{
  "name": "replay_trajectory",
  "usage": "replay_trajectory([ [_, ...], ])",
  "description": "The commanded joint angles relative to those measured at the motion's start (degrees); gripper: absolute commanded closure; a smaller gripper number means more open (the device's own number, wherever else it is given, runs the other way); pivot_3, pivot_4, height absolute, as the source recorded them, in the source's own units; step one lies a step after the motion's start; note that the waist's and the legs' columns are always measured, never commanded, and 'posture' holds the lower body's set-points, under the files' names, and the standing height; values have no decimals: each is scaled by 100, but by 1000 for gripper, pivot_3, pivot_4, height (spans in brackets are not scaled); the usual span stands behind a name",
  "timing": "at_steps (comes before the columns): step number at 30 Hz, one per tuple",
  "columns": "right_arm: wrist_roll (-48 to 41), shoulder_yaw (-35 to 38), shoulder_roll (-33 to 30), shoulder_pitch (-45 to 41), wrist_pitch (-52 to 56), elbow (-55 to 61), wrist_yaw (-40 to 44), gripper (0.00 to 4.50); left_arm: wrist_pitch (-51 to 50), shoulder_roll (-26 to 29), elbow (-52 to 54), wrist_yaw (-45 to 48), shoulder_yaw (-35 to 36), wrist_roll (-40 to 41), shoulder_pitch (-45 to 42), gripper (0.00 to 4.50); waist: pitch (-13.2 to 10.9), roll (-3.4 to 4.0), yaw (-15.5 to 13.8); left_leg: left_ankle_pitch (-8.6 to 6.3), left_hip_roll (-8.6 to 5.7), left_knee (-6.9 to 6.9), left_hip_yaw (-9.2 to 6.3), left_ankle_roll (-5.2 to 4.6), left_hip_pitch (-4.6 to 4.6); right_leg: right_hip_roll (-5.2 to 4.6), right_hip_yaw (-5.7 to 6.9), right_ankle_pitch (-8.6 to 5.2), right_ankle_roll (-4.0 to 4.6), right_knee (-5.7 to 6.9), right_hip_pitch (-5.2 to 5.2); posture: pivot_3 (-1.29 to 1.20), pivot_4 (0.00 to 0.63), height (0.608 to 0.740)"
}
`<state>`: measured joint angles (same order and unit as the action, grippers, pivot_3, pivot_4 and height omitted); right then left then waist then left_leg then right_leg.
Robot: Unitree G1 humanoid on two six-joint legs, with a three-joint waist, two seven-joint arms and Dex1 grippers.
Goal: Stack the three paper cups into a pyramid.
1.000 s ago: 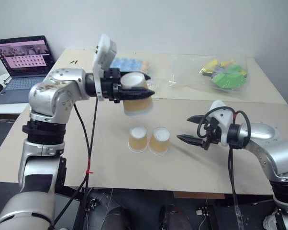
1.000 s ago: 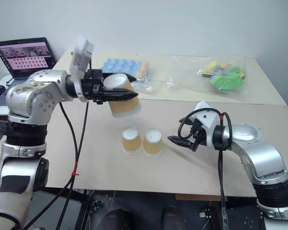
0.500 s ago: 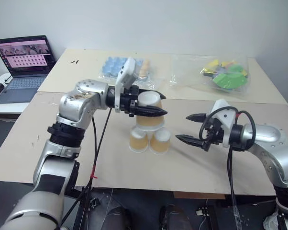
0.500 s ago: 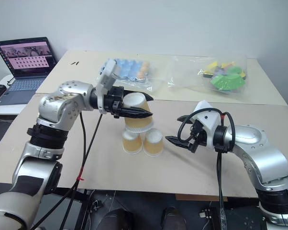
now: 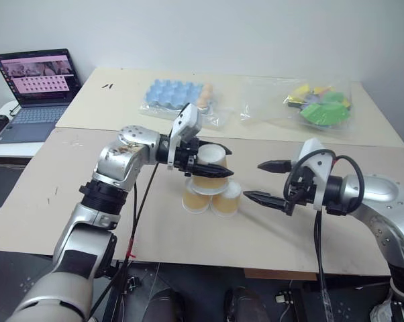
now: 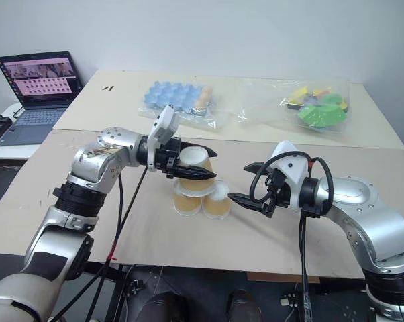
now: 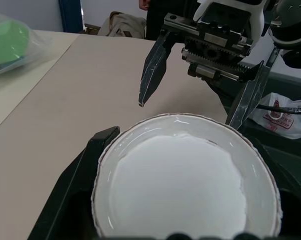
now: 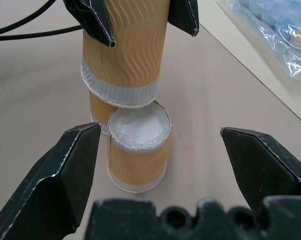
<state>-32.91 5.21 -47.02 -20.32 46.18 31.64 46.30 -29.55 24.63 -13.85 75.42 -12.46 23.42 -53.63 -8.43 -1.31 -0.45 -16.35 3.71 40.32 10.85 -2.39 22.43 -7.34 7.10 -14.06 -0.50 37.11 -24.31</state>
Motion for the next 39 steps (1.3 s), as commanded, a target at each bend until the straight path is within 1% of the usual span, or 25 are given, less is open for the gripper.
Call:
replay_trajectory([
  [1,-89,160,-75,-51,-16,161,-45,0,228,-123,-83,61,12,-68,-201,1839,0,0,-4,0,0,0,0,0,0,0,0,0,0,0,0,0,150,733],
  [9,-105,200,-82,41,1,235,-112,0,424,-289,-342,190,-47,-253,-284,1839,0,0,-9,0,0,1,0,-1,1,0,1,0,0,-1,1,0,150,733],
  [11,-111,209,-79,58,6,250,-135,0,445,-313,-346,233,-51,-270,-278,839,0,0,-9,0,0,2,-1,-1,1,0,1,0,0,0,1,0,150,733],
  [14,-108,215,-75,79,8,250,-168,0,489,-340,-326,295,-19,-283,-263,37,0,0,-8,0,0,2,-1,-1,1,0,1,0,0,0,1,0,150,733],
  [18,-122,228,-82,126,3,238,-173,0,370,-368,-301,189,116,-219,-351,37,0,0,-9,-1,0,2,-2,-1,1,0,0,0,0,0,1,0,150,733],
  [21,-62,143,-57,117,-61,135,-147,0,43,-277,-186,27,449,13,-583,37,-1,-1,-8,-1,0,4,-4,-1,4,0,2,0,0,0,0,0,150,733],
  [24,-47,84,-22,76,-104,41,-110,0,-382,-53,97,-150,813,288,-743,37,-1,-2,-2,-1,1,7,-7,-2,6,0,2,0,0,0,-1,0,150,733],
  [26,-26,48,-8,44,-150,-48,-68,0,-860,164,372,-343,1192,621,-821,37,-1,-2,25,-1,2,6,-9,-2,5,0,1,0,0,0,-1,0,150,733],
  [29,-7,-3,24,-23,-221,-186,1,0,-1707,381,709,-919,1898,1256,-912,37,-1,-1,54,-1,3,6,-10,-2,5,0,1,0,0,1,-1,0,150,733],
  [32,53,-21,119,-151,-308,-433,-19,0,-2293,341,1002,-2123,2805,1672,-680,37,-1,-2,60,-1,3,7,-15,-2,1,-1,0,0,0,2,4,0,150,733],
  [33,148,-32,144,-187,-372,-569,-76,0,-2270,310,1145,-2584,3014,1565,-432,37,-1,-2,63,-1,4,7,-18,-2,-1,-1,0,0,0,3,6,0,150,733],
  [35,518,-68,210,-309,-549,-997,-368,0,-1969,270,1341,-3577,3195,984,146,37,1,1,84,-1,5,6,-19,-2,-11,-6,-6,0,0,5,14,0,150,733],
  [37,1096,-153,271,-521,-686,-1679,-935,0,-1716,258,1421,-4419,3381,507,719,37,1,1,102,-1,0,0,-19,-2,-30,-7,-8,0,0,6,31,0,150,733],
  [39,1639,-149,389,-736,-810,-2444,-1596,0,-1366,209,1409,-5248,3667,59,1324,37,0,-1,130,1,-1,4,-15,0,-25,-7,-8,5,2,13,21,0,150,733],
])
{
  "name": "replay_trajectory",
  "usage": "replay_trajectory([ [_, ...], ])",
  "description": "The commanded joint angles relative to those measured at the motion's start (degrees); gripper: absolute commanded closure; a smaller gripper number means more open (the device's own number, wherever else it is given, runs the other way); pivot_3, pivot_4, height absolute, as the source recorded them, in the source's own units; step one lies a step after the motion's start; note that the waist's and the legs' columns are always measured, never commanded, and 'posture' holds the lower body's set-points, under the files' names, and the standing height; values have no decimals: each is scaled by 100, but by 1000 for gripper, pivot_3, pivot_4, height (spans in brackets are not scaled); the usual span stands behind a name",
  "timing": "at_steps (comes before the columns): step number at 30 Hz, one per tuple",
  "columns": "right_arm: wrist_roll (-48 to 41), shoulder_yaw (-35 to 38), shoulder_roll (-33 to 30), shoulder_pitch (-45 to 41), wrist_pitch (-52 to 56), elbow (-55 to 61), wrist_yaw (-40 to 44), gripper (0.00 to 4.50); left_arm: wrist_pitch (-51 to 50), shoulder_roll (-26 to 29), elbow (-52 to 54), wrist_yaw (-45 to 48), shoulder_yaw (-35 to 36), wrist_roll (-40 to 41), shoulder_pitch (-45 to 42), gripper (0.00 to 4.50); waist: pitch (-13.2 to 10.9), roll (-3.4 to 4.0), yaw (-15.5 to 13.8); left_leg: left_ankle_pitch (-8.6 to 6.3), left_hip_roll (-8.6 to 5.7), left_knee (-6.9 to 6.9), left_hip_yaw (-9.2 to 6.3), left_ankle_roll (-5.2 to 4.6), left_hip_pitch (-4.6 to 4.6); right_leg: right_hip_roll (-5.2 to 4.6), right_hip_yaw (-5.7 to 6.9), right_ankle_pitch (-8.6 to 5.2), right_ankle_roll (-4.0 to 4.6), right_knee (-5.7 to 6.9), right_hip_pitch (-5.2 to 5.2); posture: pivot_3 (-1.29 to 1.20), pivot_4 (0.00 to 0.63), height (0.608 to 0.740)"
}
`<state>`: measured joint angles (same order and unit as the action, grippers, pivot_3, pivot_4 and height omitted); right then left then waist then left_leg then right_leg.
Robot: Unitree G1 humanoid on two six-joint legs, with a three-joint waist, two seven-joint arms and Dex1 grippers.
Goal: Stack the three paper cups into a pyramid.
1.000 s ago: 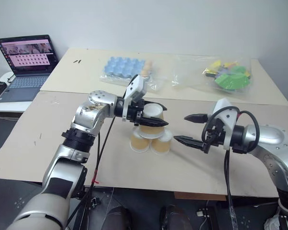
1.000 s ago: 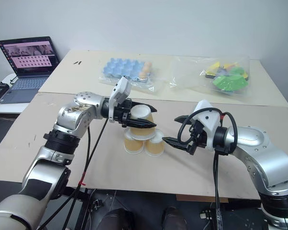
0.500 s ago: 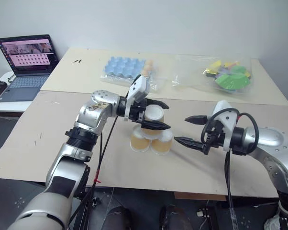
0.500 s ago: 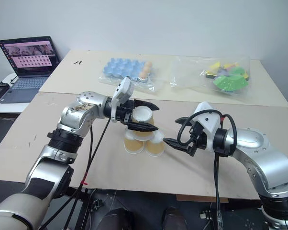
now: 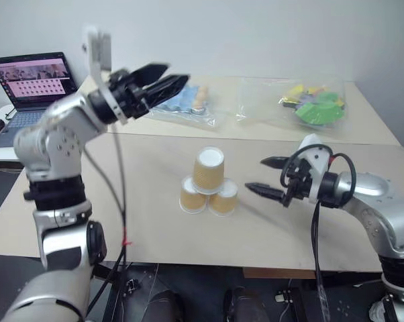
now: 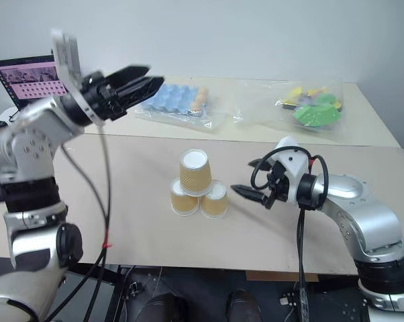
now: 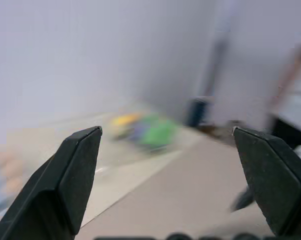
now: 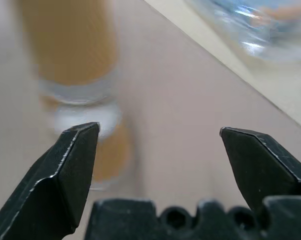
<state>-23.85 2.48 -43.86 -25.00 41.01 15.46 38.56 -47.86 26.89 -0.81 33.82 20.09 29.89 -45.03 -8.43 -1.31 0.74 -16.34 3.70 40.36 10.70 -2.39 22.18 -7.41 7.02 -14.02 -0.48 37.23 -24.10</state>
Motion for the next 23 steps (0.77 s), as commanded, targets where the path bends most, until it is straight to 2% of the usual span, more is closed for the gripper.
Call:
replay_trajectory([
  [1,956,102,91,-299,-401,-1088,-1010,0,664,-40,78,-1445,554,-791,759,37,-4,-6,6,0,0,2,2,0,3,0,-1,1,0,2,-2,0,150,733],
  [4,1470,90,211,-377,-625,-1717,-1552,0,1194,-46,-121,-2181,864,-1217,1424,37,-7,-12,5,0,3,-4,5,1,16,2,3,1,0,-5,-17,0,150,733],
  [8,1845,363,701,-392,-860,-2455,-2504,0,2178,35,-688,-2903,1151,-1849,2279,37,-5,-14,1,1,0,-25,13,1,21,0,12,0,-1,-8,-19,0,150,733],
  [11,1915,589,1092,-286,-1423,-2665,-2973,0,2691,-153,-757,-3236,1369,-1830,2541,37,-5,-14,2,0,2,-30,17,2,17,1,7,0,-1,-10,-18,0,150,733],
  [16,1725,978,1693,-100,-2475,-3033,-3163,0,3455,-580,-716,-3470,1358,-1812,2742,37,-5,-14,-23,0,6,-17,19,4,13,-3,8,0,-2,-13,-11,0,150,733],
  [23,1319,1389,2135,-189,-3093,-3624,-3078,0,4248,-795,-940,-3497,1270,-1782,2701,37,-4,-14,24,1,4,-15,25,4,7,-1,4,1,-1,-6,-13,0,150,733],
])
